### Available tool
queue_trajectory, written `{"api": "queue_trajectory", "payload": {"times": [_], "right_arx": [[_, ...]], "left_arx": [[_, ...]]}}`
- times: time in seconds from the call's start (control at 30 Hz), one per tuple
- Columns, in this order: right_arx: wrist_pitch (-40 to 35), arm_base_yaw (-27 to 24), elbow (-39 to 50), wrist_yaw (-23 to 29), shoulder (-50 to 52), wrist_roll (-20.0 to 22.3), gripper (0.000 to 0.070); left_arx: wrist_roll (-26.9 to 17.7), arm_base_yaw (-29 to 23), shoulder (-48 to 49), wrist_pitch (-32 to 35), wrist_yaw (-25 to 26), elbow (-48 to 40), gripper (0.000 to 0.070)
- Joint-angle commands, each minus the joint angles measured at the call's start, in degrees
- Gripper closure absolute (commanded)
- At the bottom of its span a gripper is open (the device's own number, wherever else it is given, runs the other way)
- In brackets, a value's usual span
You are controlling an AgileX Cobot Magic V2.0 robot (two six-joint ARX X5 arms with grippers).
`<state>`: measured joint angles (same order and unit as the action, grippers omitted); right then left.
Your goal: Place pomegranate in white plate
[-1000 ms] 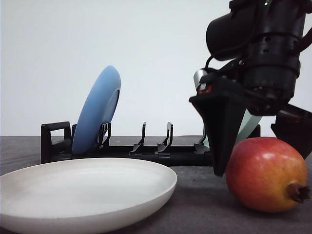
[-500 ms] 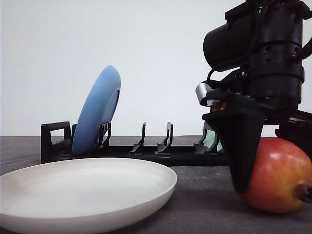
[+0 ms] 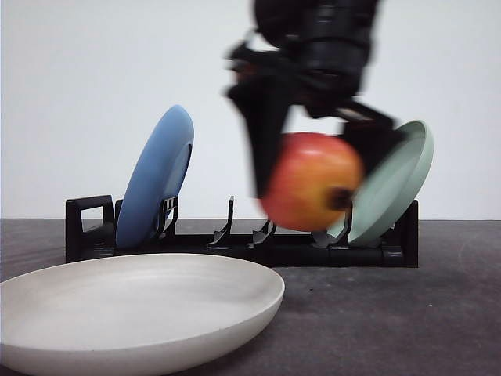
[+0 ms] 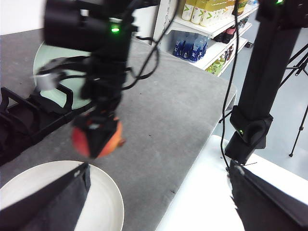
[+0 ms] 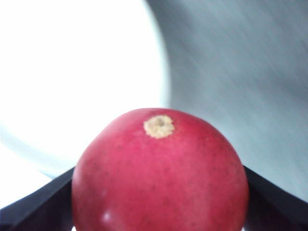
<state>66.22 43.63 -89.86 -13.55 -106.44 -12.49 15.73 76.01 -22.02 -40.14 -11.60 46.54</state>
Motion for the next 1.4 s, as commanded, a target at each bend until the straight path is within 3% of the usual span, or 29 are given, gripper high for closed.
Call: {"api": "queue_trajectory", "payload": {"times": [0.0, 0.37, 0.9, 1.1, 1.37], "right_arx": [[0.0, 2.4, -3.9, -0.4, -3.6, -0.2, 0.0239], [-6.3, 8.8, -8.3, -0.1, -13.6, -0.3, 0.0238], [-7.8, 10.0, -8.2, -0.4, -14.9, -0.4, 0.0235], [-6.5, 10.1, -8.2, -0.4, -14.9, -0.4, 0.0039], [-6.3, 11.0, -8.2, 0.1, -14.9, -0.3, 0.0028]], "left_arx": [[0.0, 0.8, 0.0, 0.6, 0.0, 1.1, 0.0144], [0.0, 0.8, 0.1, -8.6, 0.0, 3.3, 0.0144], [-0.5, 0.8, 0.1, -9.5, -0.2, 3.3, 0.0144], [-0.5, 0.8, 0.1, -8.1, -0.2, 3.3, 0.0144], [-0.4, 0.8, 0.1, -7.9, -0.2, 3.3, 0.0144]]}}
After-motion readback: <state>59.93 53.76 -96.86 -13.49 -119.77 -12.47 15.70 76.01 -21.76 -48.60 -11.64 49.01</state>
